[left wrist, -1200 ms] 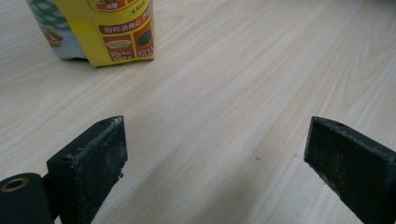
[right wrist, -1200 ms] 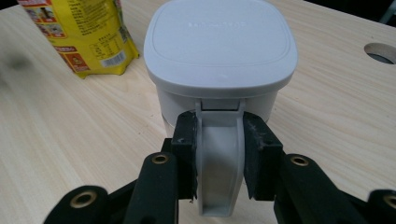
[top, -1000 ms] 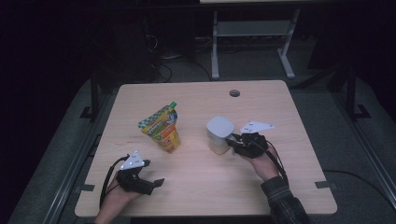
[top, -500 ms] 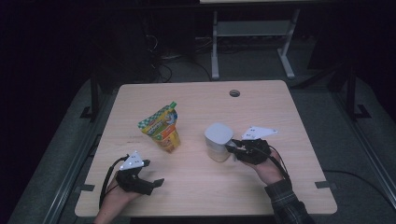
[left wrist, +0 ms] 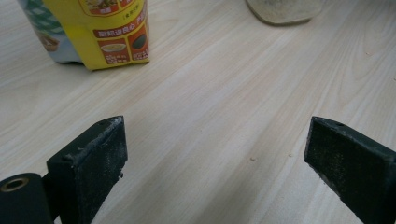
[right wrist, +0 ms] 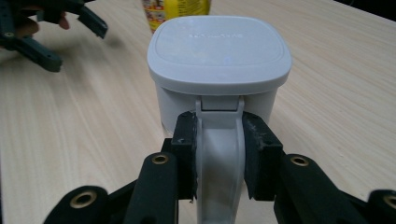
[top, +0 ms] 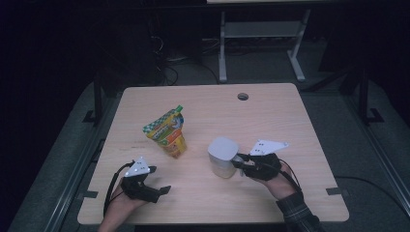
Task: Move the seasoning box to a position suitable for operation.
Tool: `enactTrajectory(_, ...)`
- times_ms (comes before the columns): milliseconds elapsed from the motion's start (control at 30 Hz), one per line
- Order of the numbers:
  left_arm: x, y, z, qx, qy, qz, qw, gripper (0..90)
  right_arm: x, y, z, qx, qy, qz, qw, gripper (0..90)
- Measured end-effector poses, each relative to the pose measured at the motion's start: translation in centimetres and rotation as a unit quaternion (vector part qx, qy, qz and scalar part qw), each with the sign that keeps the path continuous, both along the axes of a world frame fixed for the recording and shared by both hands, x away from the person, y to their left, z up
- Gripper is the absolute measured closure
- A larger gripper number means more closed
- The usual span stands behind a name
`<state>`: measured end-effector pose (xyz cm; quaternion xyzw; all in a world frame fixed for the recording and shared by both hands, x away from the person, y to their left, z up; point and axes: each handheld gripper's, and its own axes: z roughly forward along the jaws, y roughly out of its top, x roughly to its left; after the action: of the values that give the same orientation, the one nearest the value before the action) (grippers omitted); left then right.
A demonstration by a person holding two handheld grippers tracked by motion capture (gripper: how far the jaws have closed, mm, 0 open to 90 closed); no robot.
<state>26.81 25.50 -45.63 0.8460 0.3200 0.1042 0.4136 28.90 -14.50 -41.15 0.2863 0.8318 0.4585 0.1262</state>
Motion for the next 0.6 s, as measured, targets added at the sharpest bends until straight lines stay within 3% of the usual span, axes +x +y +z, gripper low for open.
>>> enactTrajectory(300, -0.1, -0.1, 0.0, 0.000, 0.002, -0.003, 1.0000, 5.4, -1.5, 0.6, 0.0, 0.007, -0.003, 0.041, 0.9991, 68.7)
enactTrajectory(600, -0.1, -0.1, -0.1, 0.001, 0.002, -0.007, 1.0000, 5.4, -2.0, 1.3, -0.2, 0.015, -0.003, 0.080, 0.9967, 68.6)
